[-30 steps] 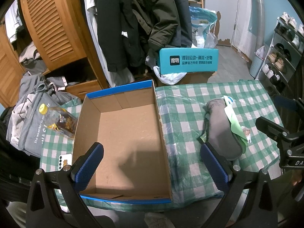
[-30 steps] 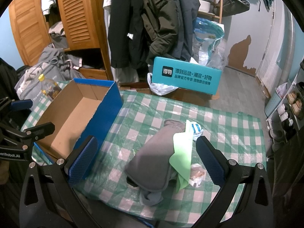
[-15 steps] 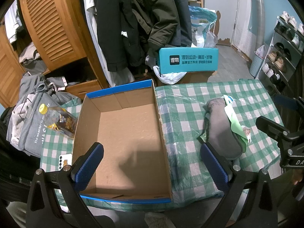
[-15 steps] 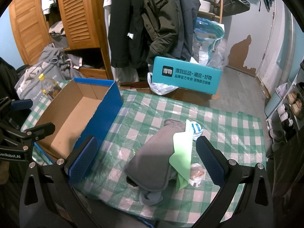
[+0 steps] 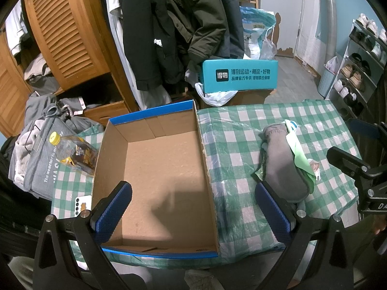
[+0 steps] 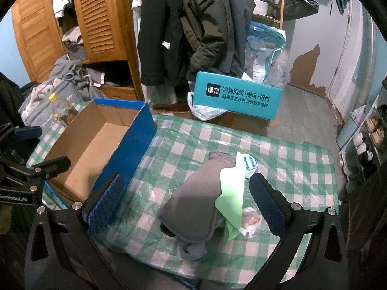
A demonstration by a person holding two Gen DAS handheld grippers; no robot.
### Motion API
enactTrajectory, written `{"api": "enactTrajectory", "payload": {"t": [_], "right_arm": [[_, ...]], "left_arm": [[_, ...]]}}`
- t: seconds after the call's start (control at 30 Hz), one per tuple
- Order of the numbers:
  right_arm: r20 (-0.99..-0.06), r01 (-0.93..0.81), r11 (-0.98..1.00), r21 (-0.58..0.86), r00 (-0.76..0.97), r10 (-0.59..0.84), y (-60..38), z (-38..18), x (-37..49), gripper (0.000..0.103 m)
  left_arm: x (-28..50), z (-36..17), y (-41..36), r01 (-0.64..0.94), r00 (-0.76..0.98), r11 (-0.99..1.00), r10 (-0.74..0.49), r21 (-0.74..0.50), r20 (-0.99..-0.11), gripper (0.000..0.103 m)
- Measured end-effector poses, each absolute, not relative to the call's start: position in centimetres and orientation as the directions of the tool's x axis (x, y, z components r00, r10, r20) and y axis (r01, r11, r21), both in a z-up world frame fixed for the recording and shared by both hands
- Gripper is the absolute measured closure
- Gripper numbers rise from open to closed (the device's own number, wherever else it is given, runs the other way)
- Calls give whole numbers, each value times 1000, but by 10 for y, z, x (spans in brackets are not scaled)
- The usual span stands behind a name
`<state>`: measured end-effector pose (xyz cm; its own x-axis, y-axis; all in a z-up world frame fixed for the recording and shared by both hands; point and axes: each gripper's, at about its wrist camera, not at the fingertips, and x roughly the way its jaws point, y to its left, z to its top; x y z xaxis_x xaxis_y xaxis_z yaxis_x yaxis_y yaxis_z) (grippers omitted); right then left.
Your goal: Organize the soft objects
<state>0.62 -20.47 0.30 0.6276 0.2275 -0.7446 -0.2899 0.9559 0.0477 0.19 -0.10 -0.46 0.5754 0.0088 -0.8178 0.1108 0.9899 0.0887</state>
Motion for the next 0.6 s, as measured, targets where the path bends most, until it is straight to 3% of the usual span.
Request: {"api": "enactTrajectory", "payload": {"t": [0.6], "right_arm": [[-751,-283,958,48,622,221,-208,4,8,1]], "left_arm": [[1,-6,-1,113,575,989,11,92,-818,0]]}}
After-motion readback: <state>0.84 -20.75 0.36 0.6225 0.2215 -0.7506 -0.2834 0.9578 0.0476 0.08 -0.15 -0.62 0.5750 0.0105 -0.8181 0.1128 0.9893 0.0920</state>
